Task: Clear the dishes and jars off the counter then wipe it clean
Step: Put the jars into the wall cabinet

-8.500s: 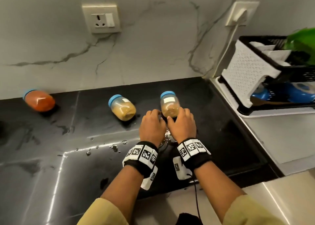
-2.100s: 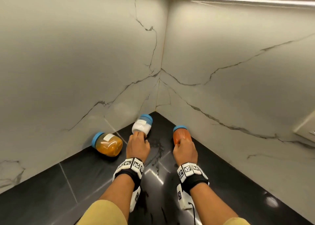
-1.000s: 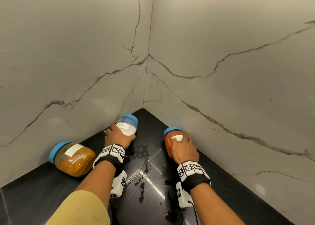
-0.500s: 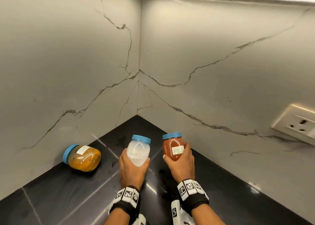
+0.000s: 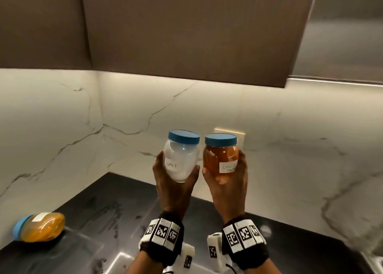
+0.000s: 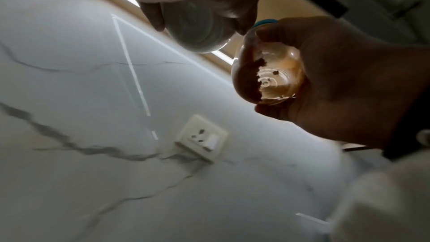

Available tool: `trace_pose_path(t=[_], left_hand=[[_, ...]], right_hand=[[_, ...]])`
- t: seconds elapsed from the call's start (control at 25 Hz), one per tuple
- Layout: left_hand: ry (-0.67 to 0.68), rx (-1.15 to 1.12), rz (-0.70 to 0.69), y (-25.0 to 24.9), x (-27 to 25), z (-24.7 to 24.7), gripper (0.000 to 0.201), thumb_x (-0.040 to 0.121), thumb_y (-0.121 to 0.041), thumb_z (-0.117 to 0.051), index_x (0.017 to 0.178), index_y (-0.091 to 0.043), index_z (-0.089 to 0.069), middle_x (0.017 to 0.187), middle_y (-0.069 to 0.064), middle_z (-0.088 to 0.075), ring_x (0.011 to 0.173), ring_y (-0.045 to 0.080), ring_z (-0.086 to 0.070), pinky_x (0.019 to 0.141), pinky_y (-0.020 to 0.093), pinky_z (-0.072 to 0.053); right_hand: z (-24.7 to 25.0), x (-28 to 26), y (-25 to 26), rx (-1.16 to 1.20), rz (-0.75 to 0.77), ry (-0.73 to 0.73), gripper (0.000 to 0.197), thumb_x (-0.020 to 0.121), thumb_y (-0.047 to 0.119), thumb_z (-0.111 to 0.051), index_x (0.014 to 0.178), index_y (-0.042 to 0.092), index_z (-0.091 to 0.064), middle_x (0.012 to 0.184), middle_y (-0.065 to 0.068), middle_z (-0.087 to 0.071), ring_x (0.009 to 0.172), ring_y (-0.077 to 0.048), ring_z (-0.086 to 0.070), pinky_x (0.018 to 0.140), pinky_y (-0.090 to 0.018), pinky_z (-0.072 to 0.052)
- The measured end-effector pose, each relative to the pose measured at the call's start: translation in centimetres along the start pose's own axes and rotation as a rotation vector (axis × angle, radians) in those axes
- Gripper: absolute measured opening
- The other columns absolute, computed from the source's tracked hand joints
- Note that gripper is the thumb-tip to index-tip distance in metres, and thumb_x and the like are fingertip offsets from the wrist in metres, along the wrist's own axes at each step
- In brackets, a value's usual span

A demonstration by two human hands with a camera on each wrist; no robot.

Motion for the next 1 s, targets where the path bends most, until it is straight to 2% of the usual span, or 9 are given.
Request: trace_pose_path(t=[0.08,0.2,0.32,0.4,0.48,0.56,0.72,0.84,1.0], left_hand=[[-0.020,-0.125,-0.052,-4.7,-3.6,-2.0,0.095,0.062,-0.043,-0.085,0.139,-0.027,-0.031,0.126,-0.022,-0.042,0.117,0.005,-0.046,0.093,0.030,-0.050],[-0.022,-0.307,-0.087,-11.1,-8.2,-3.8,0.092,0.061,-0.050,-0.079,0.137,-0.040,-0.028,0.127,-0.039,-0.039,0.121,0.000,-0.047,0.096,0.032,-0.051],[0.017,-0.416,-0.127,-16.7,-11.0,-6.3,0.089,0.063,-0.046,-0.078,0.137,-0.036,-0.030,0.127,-0.035,-0.043,0.120,0.002,-0.050,0.094,0.029,-0.052],[0.037,-0.469,-0.134,-20.2,-11.6,-7.9,0.090,0.064,-0.046,-0.078,0.138,-0.032,-0.030,0.128,-0.032,-0.044,0.120,0.004,-0.051,0.095,0.031,-0.053],[0.054,-0.522,-0.161,-23.9,-11.4,-9.5,0.092,0.064,-0.045,-0.081,0.138,-0.031,-0.028,0.131,-0.026,-0.044,0.122,0.005,-0.049,0.097,0.032,-0.051],[0.066,-0.515,-0.200,-27.2,-10.8,-10.9,0.096,0.066,-0.040,-0.085,0.141,-0.026,-0.026,0.137,-0.012,-0.041,0.124,0.006,-0.046,0.097,0.023,-0.049],[0.057,-0.422,-0.366,-33.9,-7.2,-13.6,0.097,0.071,-0.038,-0.083,0.145,-0.014,-0.025,0.142,0.001,-0.036,0.121,0.002,-0.038,0.086,0.003,-0.039],[0.088,-0.165,-0.435,-36.2,-2.9,-16.2,0.098,0.072,-0.048,-0.078,0.148,-0.016,-0.023,0.144,0.008,-0.036,0.121,0.016,-0.043,0.083,0.022,-0.040],[0.146,0.232,-0.315,-34.8,0.6,-19.0,0.096,0.078,-0.053,-0.068,0.149,-0.013,-0.018,0.140,0.015,-0.039,0.123,0.036,-0.046,0.090,0.046,-0.045]], right_hand=[[6.6,0.4,2.6,0.017,0.061,-0.098,0.091,0.071,0.056,-0.072,0.143,0.018,-0.030,0.139,0.001,-0.048,0.125,-0.012,-0.050,0.100,-0.038,-0.049],[15.4,0.2,6.0,0.054,0.136,-0.220,0.094,0.067,0.051,-0.074,0.144,0.022,-0.028,0.137,0.017,-0.046,0.122,0.005,-0.048,0.094,-0.011,-0.045],[21.9,0.9,8.0,0.017,0.176,-0.304,0.099,0.066,0.053,-0.074,0.146,0.017,-0.027,0.140,0.004,-0.046,0.124,-0.003,-0.049,0.091,-0.006,-0.044],[24.9,2.2,9.4,-0.027,0.195,-0.336,0.103,0.066,0.062,-0.071,0.147,0.015,-0.027,0.142,-0.001,-0.045,0.126,-0.010,-0.048,0.093,-0.012,-0.047],[27.3,4.2,11.1,-0.050,0.205,-0.365,0.105,0.067,0.065,-0.069,0.148,0.018,-0.023,0.145,-0.001,-0.041,0.131,-0.015,-0.045,0.100,-0.030,-0.050],[28.9,7.0,12.9,-0.047,0.222,-0.369,0.104,0.067,0.061,-0.070,0.149,0.021,-0.019,0.147,0.000,-0.038,0.133,-0.017,-0.041,0.103,-0.042,-0.047],[30.1,14.0,15.6,-0.080,0.223,-0.336,0.103,0.073,0.058,-0.069,0.151,0.026,-0.010,0.150,-0.003,-0.031,0.135,-0.022,-0.038,0.104,-0.048,-0.044],[29.2,18.2,15.5,-0.183,0.136,-0.282,0.097,0.082,0.053,-0.066,0.152,0.024,-0.004,0.149,-0.010,-0.032,0.133,-0.028,-0.039,0.104,-0.045,-0.043],[27.5,22.3,14.4,-0.430,-0.061,-0.172,0.106,0.076,0.054,-0.068,0.152,0.015,-0.006,0.137,-0.013,-0.047,0.122,-0.033,-0.050,0.100,-0.048,-0.045]])
Point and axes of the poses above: each hand's wrist, its own x-axis towards the middle knuckle, its own z-axis out of the back of the hand, y = z × x, the point moved 6 cm from there along x, towards the middle knuckle
